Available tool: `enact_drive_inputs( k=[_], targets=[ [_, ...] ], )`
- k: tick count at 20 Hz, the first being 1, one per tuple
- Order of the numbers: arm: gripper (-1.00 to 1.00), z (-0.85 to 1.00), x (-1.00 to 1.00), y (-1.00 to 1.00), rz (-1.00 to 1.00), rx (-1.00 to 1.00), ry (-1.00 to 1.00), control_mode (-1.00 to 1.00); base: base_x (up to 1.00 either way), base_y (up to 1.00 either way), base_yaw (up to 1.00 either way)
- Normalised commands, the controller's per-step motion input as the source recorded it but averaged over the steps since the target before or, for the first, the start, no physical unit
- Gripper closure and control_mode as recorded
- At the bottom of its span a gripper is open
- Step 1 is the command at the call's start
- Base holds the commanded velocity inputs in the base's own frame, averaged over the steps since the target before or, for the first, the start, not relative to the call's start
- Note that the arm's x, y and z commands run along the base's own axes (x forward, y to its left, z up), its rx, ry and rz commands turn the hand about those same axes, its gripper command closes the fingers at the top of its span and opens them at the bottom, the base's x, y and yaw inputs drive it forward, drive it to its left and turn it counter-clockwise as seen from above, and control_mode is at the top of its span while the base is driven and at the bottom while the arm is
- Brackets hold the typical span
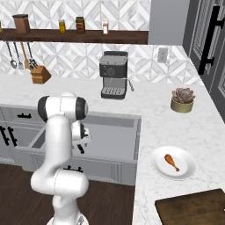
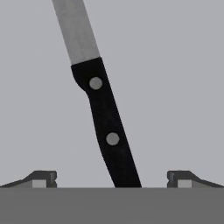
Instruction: Pick up the knife from the drawer and place it on the cutting board. Then place the meat from the plate to the cutting board.
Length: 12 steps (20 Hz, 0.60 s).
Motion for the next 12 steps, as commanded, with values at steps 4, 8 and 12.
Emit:
enact_drive_inputs(
  k=[4,8,12],
  targets=[
    [-1.0,-0.45,0.32,0.0,0.0,0.0,0.0,-1.0,0.0,0.0,0.0],
    [-1.0,-0.31,0.25,0.0,0.0,0.0,0.0,-1.0,0.0,0.0,0.0],
    [-1.0,-0.41,0.0,0.0,0.0,0.0,0.01,-1.0,0.0,0.0,0.0]
  ],
)
